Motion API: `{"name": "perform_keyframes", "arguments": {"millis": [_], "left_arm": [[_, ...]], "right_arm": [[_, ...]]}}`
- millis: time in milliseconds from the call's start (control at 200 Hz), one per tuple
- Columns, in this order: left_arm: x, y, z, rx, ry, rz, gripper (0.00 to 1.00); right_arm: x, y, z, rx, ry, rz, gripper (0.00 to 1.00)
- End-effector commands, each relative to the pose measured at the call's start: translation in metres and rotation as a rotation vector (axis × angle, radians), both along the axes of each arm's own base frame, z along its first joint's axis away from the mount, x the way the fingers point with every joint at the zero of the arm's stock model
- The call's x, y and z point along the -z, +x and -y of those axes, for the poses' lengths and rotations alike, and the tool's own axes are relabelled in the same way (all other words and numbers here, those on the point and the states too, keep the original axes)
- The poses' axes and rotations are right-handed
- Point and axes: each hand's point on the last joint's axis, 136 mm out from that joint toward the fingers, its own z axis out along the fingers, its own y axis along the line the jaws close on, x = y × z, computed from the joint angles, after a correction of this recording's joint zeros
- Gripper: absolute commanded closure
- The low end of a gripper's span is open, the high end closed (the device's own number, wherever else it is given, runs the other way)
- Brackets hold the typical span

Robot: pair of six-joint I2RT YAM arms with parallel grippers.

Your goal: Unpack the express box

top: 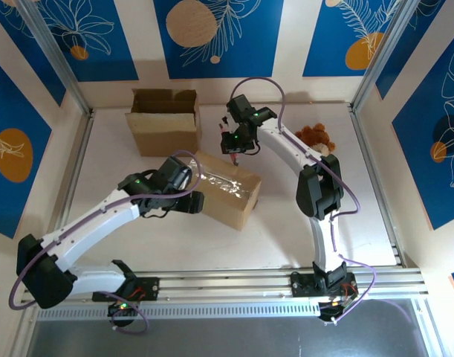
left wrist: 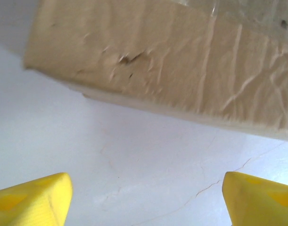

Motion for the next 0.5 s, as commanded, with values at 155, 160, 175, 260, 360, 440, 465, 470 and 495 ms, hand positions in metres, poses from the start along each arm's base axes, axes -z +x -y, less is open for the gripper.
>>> {"name": "perform_keyframes", "arguments": {"millis": [155, 160, 175, 260, 360, 440, 465, 470, 495], "left_arm": [[-0.062, 0.013, -0.030, -0.036, 0.064, 0.125, 0.10], [-0.063, 0.014, -0.030, -0.037, 0.063, 0.127, 0.10], [-0.065, 0.018, -0.030, -0.041, 0.059, 0.132, 0.09], [-0.074, 0.043, -0.027, -0.060, 0.011, 0.155, 0.07], [-0.074, 0.076, -0.013, -0.058, -0.108, 0.158, 0.06], [-0.066, 0.098, -0.006, -0.061, -0.160, 0.150, 0.06], [-0.063, 0.104, -0.004, -0.058, -0.165, 0.153, 0.06], [-0.062, 0.105, -0.003, -0.057, -0.166, 0.153, 0.06], [-0.059, 0.109, 0.000, -0.050, -0.172, 0.157, 0.06]], "right_arm": [[-0.062, -0.026, 0.113, 0.308, -0.171, 0.112, 1.00], [-0.063, -0.028, 0.114, 0.311, -0.173, 0.114, 1.00], [-0.061, -0.033, 0.119, 0.324, -0.189, 0.109, 1.00], [-0.051, -0.070, 0.143, 0.383, -0.259, 0.080, 1.00], [-0.028, -0.118, 0.158, 0.421, -0.304, 0.027, 1.00], [-0.010, -0.154, 0.160, 0.426, -0.309, -0.018, 1.00], [-0.005, -0.164, 0.158, 0.424, -0.307, -0.033, 1.00], [-0.004, -0.166, 0.157, 0.423, -0.307, -0.036, 1.00], [0.001, -0.174, 0.155, 0.424, -0.303, -0.048, 1.00]]}}
